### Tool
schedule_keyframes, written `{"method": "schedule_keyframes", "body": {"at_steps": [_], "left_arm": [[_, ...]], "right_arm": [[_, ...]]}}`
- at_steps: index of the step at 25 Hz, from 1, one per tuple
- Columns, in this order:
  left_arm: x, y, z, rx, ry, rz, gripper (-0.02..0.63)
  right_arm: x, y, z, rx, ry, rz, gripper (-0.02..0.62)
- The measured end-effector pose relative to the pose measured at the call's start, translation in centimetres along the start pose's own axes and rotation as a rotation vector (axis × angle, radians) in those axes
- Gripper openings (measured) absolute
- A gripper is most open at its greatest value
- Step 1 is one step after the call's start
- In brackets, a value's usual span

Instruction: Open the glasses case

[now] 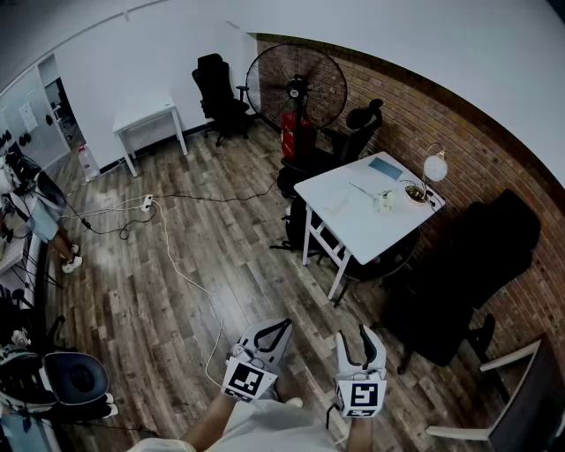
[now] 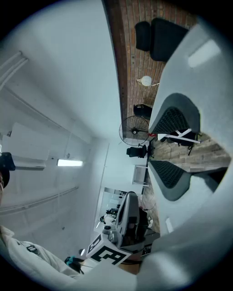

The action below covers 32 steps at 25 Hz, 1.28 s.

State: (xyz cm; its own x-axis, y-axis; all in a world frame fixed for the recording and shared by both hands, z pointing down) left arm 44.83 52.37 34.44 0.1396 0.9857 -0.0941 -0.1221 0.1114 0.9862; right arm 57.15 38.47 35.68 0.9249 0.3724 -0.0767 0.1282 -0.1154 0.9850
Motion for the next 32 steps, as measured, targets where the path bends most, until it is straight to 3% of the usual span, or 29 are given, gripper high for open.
{"method": "schedule_keyframes", "body": {"at_steps": [11,18,22,27,32], "left_arm": [[-3.2,0.7,-1.4,0.009,-0.036,0.000,0.008],[-6.4,1.4,-4.8,0.017,-0.037,0.001,0.008],[-8.2,1.0,-7.4,-0.034,-0.024,0.009,0.008],[-10.4,1.7,-10.1,0.032,-0.034,0.016,0.008],[-12.6,2.0,-12.8,0.031,-0.019,0.019,0.008]], "right_arm": [[-3.5,0.0,1.3,-0.019,-0.013,0.017,0.187],[-7.9,0.4,2.5,-0.010,-0.008,-0.003,0.187],[-10.5,0.1,3.0,-0.003,0.000,-0.003,0.187],[-13.7,0.0,3.4,0.003,0.004,-0.014,0.187],[-16.7,0.0,3.5,0.007,0.011,-0.047,0.187]]}}
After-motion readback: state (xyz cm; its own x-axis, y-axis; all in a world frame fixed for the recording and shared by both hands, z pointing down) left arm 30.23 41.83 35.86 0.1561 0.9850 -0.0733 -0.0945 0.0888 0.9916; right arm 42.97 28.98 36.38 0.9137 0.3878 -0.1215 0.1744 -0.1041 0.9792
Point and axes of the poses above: the fingertips, and each gripper's own axes: x backward along the fingers, z to its right, y out of its underside, the point moved 6 cm from there along x, backward along the fingers, and after that the axes turned 8 degrees about y, right-handed, at the moved point
